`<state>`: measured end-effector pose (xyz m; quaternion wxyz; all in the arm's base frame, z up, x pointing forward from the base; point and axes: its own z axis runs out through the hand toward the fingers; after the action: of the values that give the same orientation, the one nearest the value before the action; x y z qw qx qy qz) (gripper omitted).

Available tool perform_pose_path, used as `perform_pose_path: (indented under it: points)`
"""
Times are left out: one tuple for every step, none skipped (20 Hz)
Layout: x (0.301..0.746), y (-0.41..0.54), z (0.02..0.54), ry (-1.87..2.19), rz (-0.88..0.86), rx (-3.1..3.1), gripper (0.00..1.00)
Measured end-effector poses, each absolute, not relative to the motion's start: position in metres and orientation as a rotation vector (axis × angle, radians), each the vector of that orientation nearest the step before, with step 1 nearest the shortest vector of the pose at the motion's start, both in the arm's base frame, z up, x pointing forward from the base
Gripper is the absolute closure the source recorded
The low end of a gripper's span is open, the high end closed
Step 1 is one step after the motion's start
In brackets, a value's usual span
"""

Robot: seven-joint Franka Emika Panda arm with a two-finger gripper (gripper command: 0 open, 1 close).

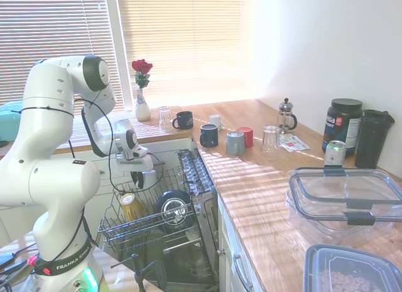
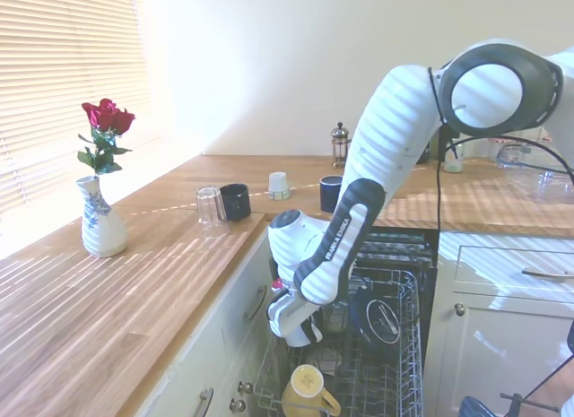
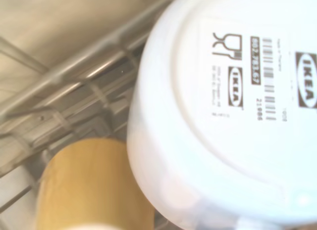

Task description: Unload the mug from the dish rack

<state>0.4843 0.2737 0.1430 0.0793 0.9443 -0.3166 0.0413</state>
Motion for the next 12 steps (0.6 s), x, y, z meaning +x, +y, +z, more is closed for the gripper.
perform_pose_path:
  points:
    - [0.479, 0.272, 0.150, -0.958, 0.132, 2.822, 1.00]
    - [0.474, 0.269, 0.158, -0.969, 0.144, 2.820, 1.00]
    - [0.468, 0.266, 0.168, -0.980, 0.158, 2.818, 1.00]
    - [0.462, 0.263, 0.179, -0.987, 0.176, 2.819, 1.00]
    - [0.457, 0.260, 0.189, -0.994, 0.195, 2.819, 1.00]
    - [0.452, 0.256, 0.201, -1.002, 0.211, 2.818, 1.00]
    - [0.448, 0.251, 0.213, -1.012, 0.224, 2.817, 1.00]
    - [0.446, 0.245, 0.225, -1.024, 0.237, 2.816, 1.00]
    - [0.446, 0.236, 0.238, -1.049, 0.244, 2.811, 1.00]
    - [0.448, 0.226, 0.250, -1.082, 0.249, 2.802, 1.00]
    - [0.452, 0.214, 0.262, -1.108, 0.254, 2.795, 1.00]
    - [0.455, 0.202, 0.274, -1.130, 0.260, 2.788, 1.00]
